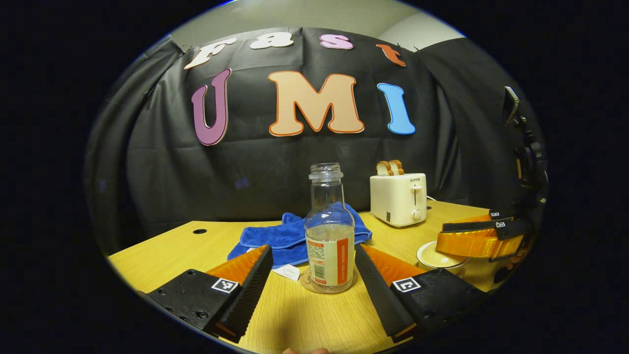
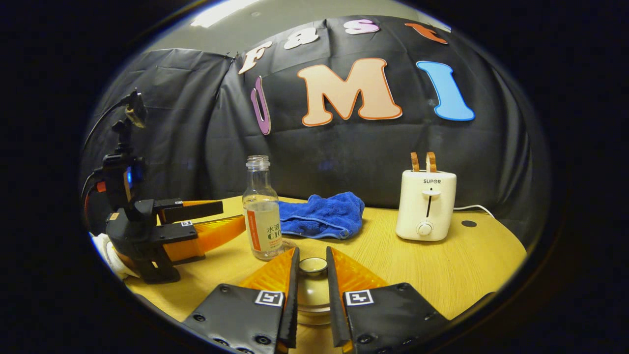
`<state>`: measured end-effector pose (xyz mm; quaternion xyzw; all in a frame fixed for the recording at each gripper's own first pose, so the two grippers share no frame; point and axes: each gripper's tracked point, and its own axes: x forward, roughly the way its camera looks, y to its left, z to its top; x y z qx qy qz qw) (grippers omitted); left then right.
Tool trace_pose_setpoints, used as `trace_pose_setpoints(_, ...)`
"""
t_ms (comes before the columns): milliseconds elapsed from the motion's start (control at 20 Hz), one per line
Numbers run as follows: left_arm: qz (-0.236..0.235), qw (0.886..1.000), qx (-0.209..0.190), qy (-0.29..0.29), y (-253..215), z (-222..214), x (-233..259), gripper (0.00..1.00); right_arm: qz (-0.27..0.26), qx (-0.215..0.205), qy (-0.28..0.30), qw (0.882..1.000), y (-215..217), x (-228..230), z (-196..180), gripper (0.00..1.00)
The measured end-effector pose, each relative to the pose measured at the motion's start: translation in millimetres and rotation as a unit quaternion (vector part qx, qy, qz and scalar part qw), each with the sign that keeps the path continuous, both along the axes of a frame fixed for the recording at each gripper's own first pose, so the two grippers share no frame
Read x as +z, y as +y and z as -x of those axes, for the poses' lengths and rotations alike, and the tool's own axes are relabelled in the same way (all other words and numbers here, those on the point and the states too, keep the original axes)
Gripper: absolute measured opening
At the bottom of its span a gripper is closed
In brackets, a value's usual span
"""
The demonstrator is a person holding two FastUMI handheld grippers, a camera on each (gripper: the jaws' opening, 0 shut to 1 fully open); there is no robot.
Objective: Open the teacup lid with one hand, grasp the water bottle and pour water into the teacup with the other hand; after pouring, place the water bottle on the coaster and then close the teacup lid.
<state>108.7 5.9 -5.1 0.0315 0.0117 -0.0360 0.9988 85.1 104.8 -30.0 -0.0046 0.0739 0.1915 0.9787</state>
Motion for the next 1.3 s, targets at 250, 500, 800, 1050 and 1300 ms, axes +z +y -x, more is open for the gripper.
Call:
trace_pose_setpoints(250, 0.028, 1.000, 0.011, -0.007, 11.9, 8.7, 2.9, 0.96, 0.001, -0.007, 0.004, 1.000, -2.4, -0.9, -0.3, 0.37)
trace_pose_setpoints(500, 0.031, 0.999, 0.017, -0.006, 14.3, 12.5, 2.4, 0.96, -0.017, -0.019, -0.032, 0.999, -10.7, 12.6, 4.9, 0.87)
trace_pose_setpoints(800, 0.030, 0.999, 0.020, -0.007, 17.5, 22.5, 3.6, 0.96, -0.019, -0.052, -0.066, 0.996, -32.8, 21.7, 20.1, 0.90)
trace_pose_setpoints(1050, 0.029, 0.999, 0.037, -0.008, 24.9, 33.8, 4.9, 0.96, -0.013, -0.113, -0.069, 0.991, -68.1, 23.6, 33.0, 0.87)
trace_pose_setpoints(1300, 0.029, 0.999, 0.046, -0.008, 27.9, 41.2, 5.3, 0.96, -0.006, -0.185, -0.074, 0.980, -107.1, 27.0, 48.5, 0.90)
